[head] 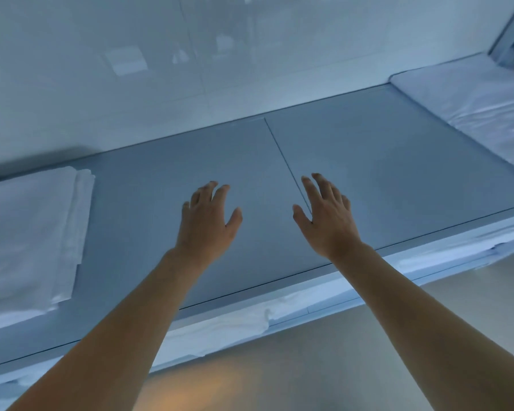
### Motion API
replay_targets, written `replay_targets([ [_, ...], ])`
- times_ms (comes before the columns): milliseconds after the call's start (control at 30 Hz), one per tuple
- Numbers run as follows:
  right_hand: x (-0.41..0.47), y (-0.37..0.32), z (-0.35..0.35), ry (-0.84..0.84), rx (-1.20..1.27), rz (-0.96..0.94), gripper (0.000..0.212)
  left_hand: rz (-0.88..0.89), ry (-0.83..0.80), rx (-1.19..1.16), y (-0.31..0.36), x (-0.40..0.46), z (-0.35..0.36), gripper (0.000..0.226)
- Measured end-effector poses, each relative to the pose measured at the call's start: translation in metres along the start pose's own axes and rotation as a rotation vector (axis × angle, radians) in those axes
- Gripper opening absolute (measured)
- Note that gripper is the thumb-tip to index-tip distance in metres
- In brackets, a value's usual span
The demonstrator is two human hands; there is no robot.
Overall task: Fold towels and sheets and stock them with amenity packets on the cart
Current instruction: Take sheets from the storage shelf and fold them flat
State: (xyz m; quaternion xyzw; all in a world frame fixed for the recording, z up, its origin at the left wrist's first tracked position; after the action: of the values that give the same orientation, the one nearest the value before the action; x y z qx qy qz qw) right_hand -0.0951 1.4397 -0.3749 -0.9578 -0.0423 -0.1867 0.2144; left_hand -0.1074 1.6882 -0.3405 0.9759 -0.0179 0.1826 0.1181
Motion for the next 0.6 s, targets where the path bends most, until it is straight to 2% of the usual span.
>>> replay_targets([
  [233, 0.031, 0.088, -0.049, -0.001, -0.016, 0.028, 0.066, -0.017, -0.018, -0.057, 0.1, 0.019, 0.018, 0.058],
  [600, 0.072, 0.149, -0.052, -0.012, -0.027, 0.072, 0.065, -0.002, -0.055, -0.115, 0.154, 0.061, 0.063, 0.057],
])
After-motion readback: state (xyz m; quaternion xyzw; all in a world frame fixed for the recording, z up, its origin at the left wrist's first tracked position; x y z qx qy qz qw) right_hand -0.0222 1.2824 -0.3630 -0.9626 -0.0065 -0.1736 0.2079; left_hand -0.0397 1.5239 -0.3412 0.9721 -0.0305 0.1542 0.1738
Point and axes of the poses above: each hand's wrist, its own x-axis towards the middle knuckle, its own z-axis out of the palm, y = z × x, the point moved 1 cm from there along x, towards the middle knuckle, and after that the axes turned 15 degrees about y, right-handed, at the moved point
